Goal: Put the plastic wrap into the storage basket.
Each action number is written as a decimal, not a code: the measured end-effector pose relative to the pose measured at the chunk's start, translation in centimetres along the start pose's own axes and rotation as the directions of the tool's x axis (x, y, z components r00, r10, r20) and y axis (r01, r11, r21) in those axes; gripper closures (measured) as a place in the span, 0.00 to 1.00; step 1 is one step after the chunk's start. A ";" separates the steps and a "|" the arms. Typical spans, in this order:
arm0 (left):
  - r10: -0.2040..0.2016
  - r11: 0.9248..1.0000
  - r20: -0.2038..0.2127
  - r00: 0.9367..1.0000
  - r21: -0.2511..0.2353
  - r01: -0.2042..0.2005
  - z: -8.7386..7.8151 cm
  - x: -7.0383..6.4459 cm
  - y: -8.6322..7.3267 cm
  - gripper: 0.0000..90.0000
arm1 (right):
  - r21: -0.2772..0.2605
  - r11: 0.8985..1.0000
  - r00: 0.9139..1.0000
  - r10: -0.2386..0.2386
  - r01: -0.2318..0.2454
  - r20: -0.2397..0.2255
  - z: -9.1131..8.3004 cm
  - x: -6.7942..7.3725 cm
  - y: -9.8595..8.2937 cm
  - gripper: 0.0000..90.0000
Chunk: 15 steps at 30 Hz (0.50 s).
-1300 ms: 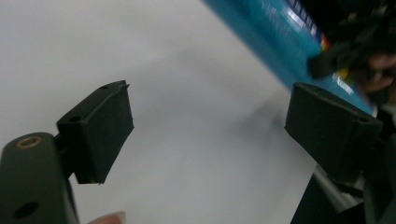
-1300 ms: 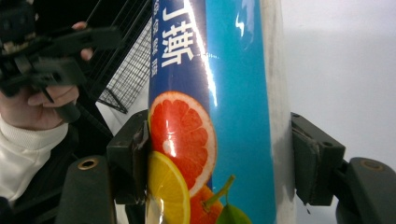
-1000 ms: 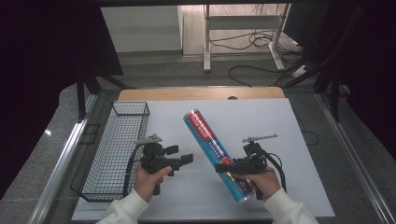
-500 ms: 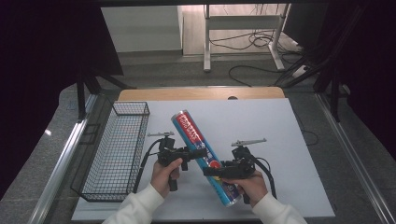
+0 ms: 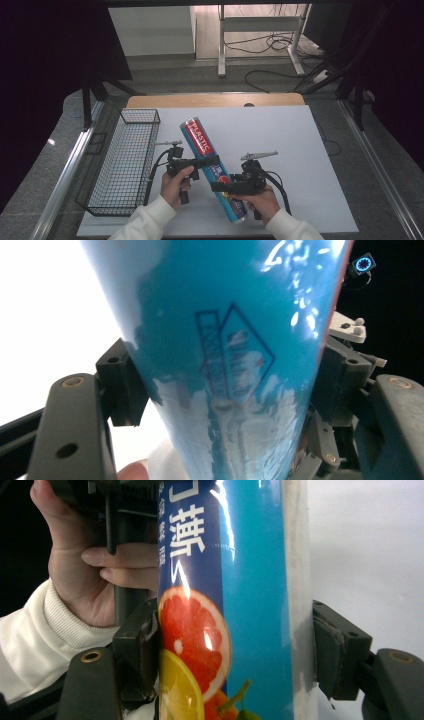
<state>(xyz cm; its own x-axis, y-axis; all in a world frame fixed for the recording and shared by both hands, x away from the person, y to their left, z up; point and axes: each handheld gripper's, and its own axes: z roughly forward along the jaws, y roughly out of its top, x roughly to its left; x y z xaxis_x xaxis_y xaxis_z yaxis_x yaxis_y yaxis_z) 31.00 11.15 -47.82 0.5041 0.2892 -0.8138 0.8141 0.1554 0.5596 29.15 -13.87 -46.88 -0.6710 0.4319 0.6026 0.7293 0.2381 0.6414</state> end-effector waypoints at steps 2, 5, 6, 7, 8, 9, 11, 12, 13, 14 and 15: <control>-0.003 1.000 0.000 1.000 0.001 0.003 -0.1 -0.1 0.0 0.34 | 0.004 1.000 1.000 -0.001 0.001 -0.007 0.2 0.1 -0.1 0.34; -0.011 1.000 0.009 1.000 0.002 0.011 -0.3 -0.1 0.1 0.34 | 0.005 1.000 0.999 -0.008 0.008 -0.032 0.4 0.3 -0.1 0.29; -0.011 1.000 0.012 1.000 0.002 0.011 -0.4 -0.1 0.2 0.34 | 0.005 1.000 0.999 -0.008 0.008 -0.043 0.5 0.3 -0.1 0.27; -0.010 1.000 0.016 1.000 0.002 0.010 -0.5 -0.1 0.2 0.35 | 0.004 1.000 0.999 -0.006 0.006 -0.053 0.5 0.3 -0.1 0.25; -0.011 1.000 0.019 1.000 0.002 0.010 -0.5 -0.1 0.2 0.35 | 0.002 1.000 0.998 -0.006 0.006 -0.058 0.6 0.4 0.0 0.23; -0.012 1.000 0.020 1.000 0.002 0.012 -0.6 -0.1 0.2 0.35 | -0.002 1.000 0.998 -0.010 0.010 -0.061 0.6 0.5 0.0 0.21; -0.006 1.000 0.016 1.000 -0.003 0.006 -0.9 -0.1 0.3 0.35 | -0.012 1.000 0.999 -0.011 0.011 -0.050 0.5 0.6 0.0 0.15; -0.004 1.000 0.017 1.000 -0.004 0.005 -1.0 -0.1 0.4 0.35 | -0.019 1.000 0.999 -0.015 0.014 -0.038 0.3 0.7 0.1 0.13; -0.007 1.000 0.016 1.000 -0.006 0.007 -1.2 -0.1 0.4 0.35 | -0.029 0.999 1.000 -0.018 0.017 -0.025 0.1 0.8 0.2 0.11; -0.003 1.000 0.018 1.000 -0.010 0.003 -1.4 0.0 0.5 0.35 | -0.046 0.999 1.000 -0.020 0.020 -0.010 -0.3 0.8 0.4 0.10; -0.004 1.000 0.020 1.000 -0.014 0.004 -1.5 -0.1 0.5 0.35 | -0.059 0.998 1.000 -0.022 0.022 -0.003 -0.7 0.9 0.5 0.09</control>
<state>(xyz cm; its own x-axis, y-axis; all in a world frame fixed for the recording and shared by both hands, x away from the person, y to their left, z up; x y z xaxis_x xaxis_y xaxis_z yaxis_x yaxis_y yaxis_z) 30.94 12.67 -47.24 0.5067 0.2698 -0.8188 0.8120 0.1698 0.5584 28.84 -14.01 -45.68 -0.6874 0.4242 0.5896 0.7052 0.1956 0.6815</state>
